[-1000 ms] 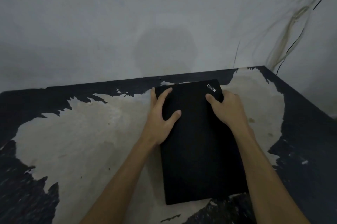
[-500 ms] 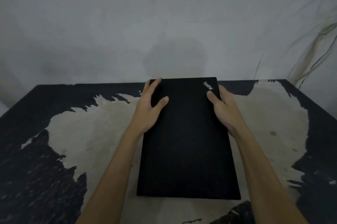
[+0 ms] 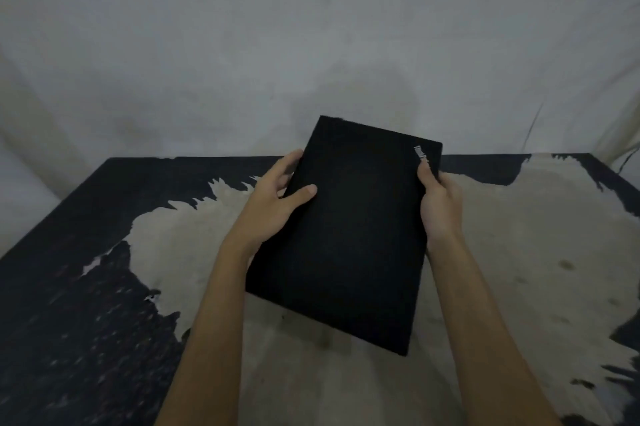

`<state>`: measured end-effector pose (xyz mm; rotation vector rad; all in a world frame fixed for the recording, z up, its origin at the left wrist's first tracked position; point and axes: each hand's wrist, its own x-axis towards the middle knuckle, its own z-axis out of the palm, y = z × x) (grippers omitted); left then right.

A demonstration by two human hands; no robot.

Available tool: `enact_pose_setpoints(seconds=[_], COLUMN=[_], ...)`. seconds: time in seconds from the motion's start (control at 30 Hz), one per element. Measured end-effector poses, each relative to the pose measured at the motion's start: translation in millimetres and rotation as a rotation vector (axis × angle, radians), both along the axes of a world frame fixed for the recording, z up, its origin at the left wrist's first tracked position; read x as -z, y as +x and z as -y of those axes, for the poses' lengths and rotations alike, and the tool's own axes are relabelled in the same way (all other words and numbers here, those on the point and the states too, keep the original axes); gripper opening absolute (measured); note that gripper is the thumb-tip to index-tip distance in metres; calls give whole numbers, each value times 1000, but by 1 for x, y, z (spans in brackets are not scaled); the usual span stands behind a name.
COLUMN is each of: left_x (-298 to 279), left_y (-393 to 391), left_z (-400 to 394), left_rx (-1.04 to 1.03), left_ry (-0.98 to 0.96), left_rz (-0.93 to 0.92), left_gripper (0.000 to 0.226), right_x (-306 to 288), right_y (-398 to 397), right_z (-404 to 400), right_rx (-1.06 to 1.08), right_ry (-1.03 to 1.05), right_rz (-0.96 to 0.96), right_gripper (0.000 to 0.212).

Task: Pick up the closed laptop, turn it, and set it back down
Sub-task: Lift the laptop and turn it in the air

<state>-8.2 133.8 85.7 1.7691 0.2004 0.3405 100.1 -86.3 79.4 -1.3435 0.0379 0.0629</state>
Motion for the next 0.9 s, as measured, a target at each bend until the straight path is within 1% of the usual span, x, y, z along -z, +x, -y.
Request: enact_pose_setpoints(seconds=[0.07,0.17,0.27,0.37,0.43,0.5,0.57,0.63,0.7,0.8,0.87,0.9], left_x=[-2,3,10,18,25,31,33,34,34,31,30,29], left_y=[-5,-10,-11,2,15,23,25,23,20,13,5,-1], left_z=[-10,-29,-34,-22,-9,4,10,10,6,-6,-20,-27], left_rx=[-21,-122,-249,-436,-487,-505,-515,-490,-471,-495,-495,-496], left_ry=[15,26,-158,-401,-528,-574,-554,-515,-481,-439,-475,-494], left_rz=[-65,-131,-116,-5,49,55,72,95,120,122,98,76], left_gripper=[53,38,33,41,51,58,62,67,66,53,46,45], right_x=[5,15,22,23,24,25,26,27,27,28,29,30], right_y=[1,3,1,-4,-8,-9,-11,-11,-13,-19,-24,-25], right_z=[-5,-11,-21,-33,-40,-44,-47,-48,-50,-54,-57,-56], right_rx=[85,203,313,395,445,490,517,523,486,378,292,266], right_ry=[46,99,185,249,265,268,267,253,260,288,308,311], right_rz=[-35,-64,-81,-89,-58,-41,-34,-26,-17,10,30,33], right_gripper=[28,26,19,23,31,34,36,37,36,31,35,33])
